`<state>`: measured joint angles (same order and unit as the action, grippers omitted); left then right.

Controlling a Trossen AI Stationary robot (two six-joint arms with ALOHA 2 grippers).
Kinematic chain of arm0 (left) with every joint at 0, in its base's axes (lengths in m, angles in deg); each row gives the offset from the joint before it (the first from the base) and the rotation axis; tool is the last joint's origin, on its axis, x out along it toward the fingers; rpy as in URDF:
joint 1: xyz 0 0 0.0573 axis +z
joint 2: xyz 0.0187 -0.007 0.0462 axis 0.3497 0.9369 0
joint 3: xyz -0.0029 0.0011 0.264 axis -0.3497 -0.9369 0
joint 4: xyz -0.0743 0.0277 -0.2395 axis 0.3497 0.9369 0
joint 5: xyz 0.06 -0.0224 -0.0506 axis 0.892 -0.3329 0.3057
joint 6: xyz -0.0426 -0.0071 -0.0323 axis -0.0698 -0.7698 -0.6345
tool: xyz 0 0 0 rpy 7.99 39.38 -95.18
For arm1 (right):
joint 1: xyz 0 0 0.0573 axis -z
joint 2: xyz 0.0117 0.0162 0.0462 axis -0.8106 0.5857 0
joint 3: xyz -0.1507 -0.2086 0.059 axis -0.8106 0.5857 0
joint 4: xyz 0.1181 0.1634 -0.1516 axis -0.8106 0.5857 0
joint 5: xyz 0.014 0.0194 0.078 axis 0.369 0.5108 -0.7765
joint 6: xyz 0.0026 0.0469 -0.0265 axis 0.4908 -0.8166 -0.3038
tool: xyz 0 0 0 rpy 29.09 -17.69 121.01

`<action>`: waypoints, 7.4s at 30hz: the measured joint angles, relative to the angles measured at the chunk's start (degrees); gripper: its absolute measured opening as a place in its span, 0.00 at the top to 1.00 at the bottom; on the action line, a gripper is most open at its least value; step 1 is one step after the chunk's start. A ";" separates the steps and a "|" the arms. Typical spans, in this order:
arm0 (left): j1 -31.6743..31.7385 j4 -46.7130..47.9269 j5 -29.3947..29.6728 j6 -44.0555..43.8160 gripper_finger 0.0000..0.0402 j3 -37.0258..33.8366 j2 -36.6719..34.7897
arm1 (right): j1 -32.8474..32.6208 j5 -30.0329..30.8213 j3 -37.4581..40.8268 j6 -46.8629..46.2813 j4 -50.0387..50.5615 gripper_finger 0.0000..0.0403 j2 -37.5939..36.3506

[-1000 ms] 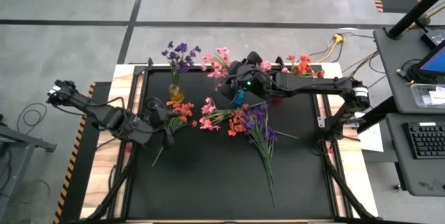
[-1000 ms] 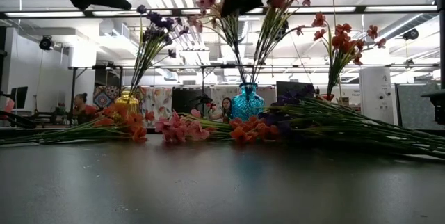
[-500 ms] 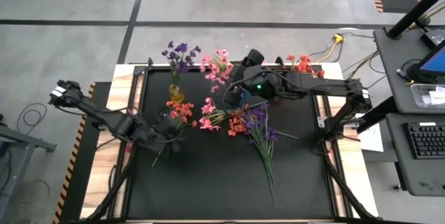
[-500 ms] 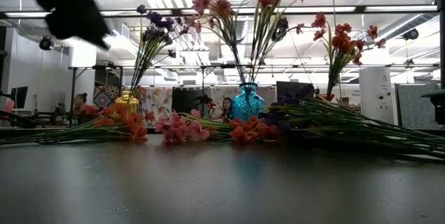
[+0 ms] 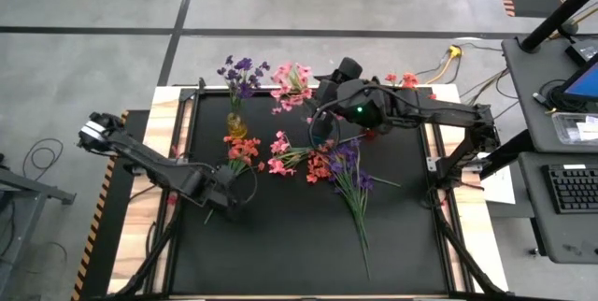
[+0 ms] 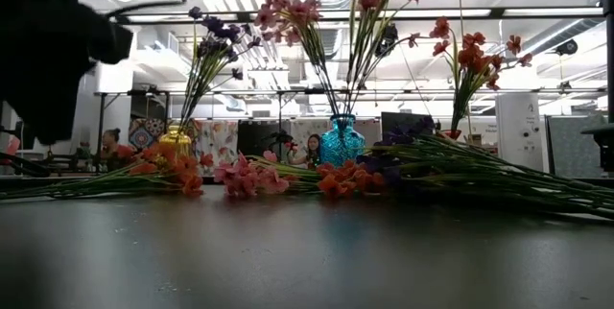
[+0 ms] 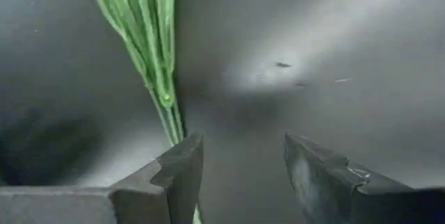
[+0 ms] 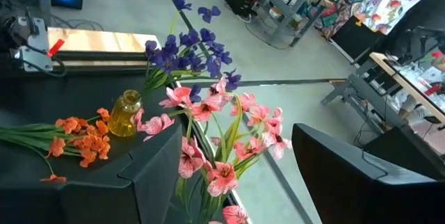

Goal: Sort flowers into vase by color
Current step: Put the left orange flower into the red vase

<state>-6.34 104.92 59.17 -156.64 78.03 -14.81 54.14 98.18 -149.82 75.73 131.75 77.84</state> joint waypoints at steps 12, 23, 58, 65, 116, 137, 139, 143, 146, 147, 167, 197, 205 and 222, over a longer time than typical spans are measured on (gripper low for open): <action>3.77 1.00 0.09 0.29 0.59 -2.60 8.78 | -0.87 -0.19 1.40 0.62 0.62 0.32 0.09; 4.85 -12.58 0.83 -1.12 0.79 -9.49 8.57 | -0.87 -0.17 0.74 3.05 0.61 0.33 0.07; -21.45 2.43 21.56 2.01 1.00 17.55 3.25 | -4.81 -13.55 0.00 5.33 2.04 0.39 -6.45; -29.06 -1.08 43.45 17.02 1.00 24.14 3.46 | -6.87 -22.95 2.50 4.87 3.55 0.39 -9.33; -0.17 -110.76 14.55 106.44 1.00 -0.93 7.99 | -27.85 -8.25 42.85 10.86 -72.43 0.39 -4.41; -0.15 -109.22 19.92 101.82 0.92 -0.09 8.08 | -25.80 -5.27 38.38 10.10 -67.03 0.95 -2.29; -0.15 -108.52 21.01 100.57 0.87 -0.08 7.68 | -25.81 -5.31 38.38 7.91 -63.45 0.95 -3.76; -0.15 -103.23 27.46 99.18 0.74 -0.07 5.57 | -25.83 -1.82 38.38 4.26 -54.25 0.95 -8.48; -0.15 -97.92 33.00 97.79 0.67 -0.07 3.27 | -25.66 2.81 38.38 -0.37 -45.24 0.95 -13.10; -0.15 -96.09 34.40 97.24 0.65 -0.07 2.37 | -25.43 4.34 38.38 -2.72 -41.66 0.95 -14.66; 1.05 -59.52 27.40 94.02 0.70 -0.67 -16.17 | -18.43 38.98 59.35 -42.84 -12.20 0.95 -37.70; 1.05 -52.29 37.29 95.02 0.70 -0.83 -18.14 | 7.30 32.00 67.41 -40.70 -26.01 0.95 -35.34; 1.05 -52.29 37.27 94.78 0.70 -0.83 -18.14 | 8.03 31.91 67.41 -39.58 -28.22 0.95 -35.19; 1.05 -52.32 37.18 94.71 0.70 -0.83 -18.14 | 10.08 30.05 67.34 -33.25 -33.77 0.95 -35.16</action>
<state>-5.29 52.60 96.35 -61.93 77.20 -32.95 64.22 128.24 -82.47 42.48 97.98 42.68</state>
